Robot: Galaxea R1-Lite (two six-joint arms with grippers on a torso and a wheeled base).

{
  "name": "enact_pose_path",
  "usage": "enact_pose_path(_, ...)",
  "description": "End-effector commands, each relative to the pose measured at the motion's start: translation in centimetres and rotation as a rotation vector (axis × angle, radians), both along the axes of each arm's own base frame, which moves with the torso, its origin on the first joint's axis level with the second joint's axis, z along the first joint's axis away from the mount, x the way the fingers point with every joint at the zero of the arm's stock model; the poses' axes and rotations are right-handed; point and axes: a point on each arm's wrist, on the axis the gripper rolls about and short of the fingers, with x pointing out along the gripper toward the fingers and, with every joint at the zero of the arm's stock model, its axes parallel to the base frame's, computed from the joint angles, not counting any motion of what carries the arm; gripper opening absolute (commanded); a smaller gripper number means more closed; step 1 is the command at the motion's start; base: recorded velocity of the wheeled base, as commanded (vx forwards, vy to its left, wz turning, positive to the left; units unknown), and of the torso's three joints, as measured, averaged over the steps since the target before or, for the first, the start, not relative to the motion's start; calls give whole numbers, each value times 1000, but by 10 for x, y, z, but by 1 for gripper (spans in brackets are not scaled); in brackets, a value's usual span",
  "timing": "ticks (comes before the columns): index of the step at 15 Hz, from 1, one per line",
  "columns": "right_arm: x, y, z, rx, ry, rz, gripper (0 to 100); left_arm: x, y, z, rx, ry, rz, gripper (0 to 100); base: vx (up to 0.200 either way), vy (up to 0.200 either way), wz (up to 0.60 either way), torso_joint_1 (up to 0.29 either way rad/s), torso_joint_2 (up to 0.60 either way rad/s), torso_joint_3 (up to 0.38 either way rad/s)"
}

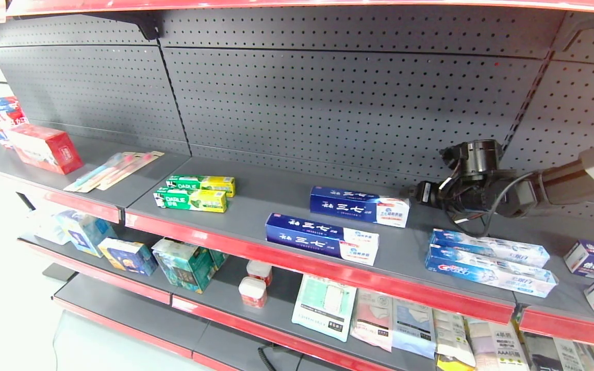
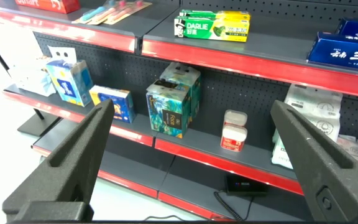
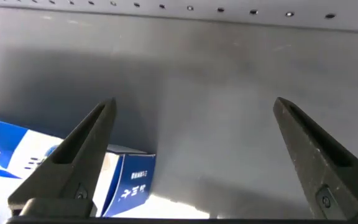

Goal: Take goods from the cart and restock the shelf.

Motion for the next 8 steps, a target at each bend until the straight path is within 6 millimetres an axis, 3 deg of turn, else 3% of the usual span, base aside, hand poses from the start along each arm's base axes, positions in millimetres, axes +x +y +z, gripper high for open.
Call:
enact_pose_path(1,-1,2,0,1,1,5,100,0,0,0,0,0,1,100,0,0,0,0,0,0)
enact_pose_path(8,-7,16,1,-7,6,28,100,0,0,0,0,0,1,100,0,0,0,0,0,0)
